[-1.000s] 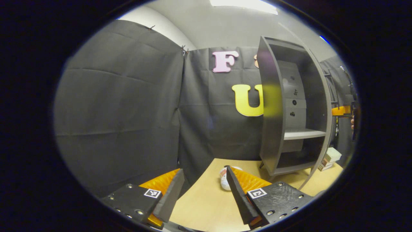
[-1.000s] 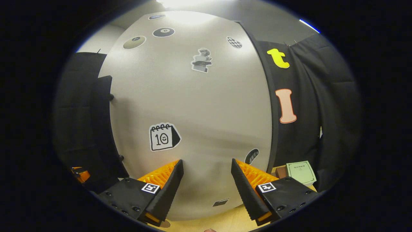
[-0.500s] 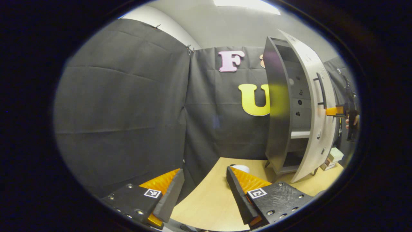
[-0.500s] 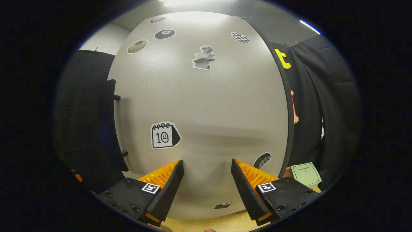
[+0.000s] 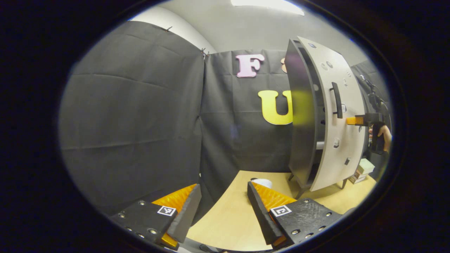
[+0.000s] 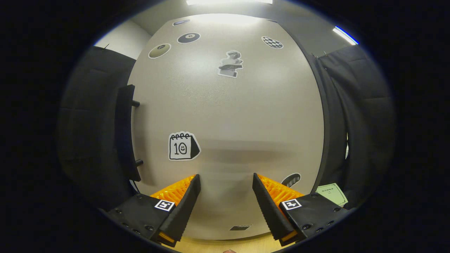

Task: Open the cabinet door with the right hand, grasp the bottle in the cabinet with the left hand and place it on the coaster, then close the cabinet door with the right hand.

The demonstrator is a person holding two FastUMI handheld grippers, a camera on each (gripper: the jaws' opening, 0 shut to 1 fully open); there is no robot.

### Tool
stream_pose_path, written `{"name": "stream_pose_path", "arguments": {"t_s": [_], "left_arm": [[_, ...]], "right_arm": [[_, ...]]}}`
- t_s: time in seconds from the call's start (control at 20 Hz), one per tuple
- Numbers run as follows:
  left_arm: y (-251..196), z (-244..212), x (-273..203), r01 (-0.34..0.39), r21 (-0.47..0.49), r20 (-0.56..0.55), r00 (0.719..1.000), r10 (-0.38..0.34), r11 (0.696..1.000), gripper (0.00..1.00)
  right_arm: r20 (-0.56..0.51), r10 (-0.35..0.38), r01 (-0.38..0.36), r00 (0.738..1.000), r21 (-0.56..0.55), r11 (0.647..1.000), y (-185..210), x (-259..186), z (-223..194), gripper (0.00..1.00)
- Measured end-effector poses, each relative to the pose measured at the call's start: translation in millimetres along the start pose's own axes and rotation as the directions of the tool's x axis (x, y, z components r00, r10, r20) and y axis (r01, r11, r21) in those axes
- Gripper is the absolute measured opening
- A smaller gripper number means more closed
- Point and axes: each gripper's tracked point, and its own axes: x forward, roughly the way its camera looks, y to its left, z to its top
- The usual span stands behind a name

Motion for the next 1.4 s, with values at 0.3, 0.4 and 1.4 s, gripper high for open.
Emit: {"name": "stream_pose_path", "arguments": {"t_s": [0.3,0.4,1.4], "left_arm": [[-14.0,15.4,-2.6,0.039,0.026,0.02,0.999,-0.039,0.999,0.79],[-50.1,32.3,2.2,0.055,0.032,0.037,0.998,-0.056,0.998,0.79],[-283.6,134.2,-86.8,0.189,0.058,0.161,0.967,-0.196,0.98,0.79]], "right_arm": [[0.029,0.063,-0.063,0.998,0.019,0.998,3.8,-46.5,20.1,0.94],[0.041,0.086,-0.085,0.995,-0.008,0.996,-6.3,-71.8,28.6,0.94],[0.13,0.061,-0.038,0.99,-0.175,0.984,-220.5,-273.0,59.6,0.93]]}}
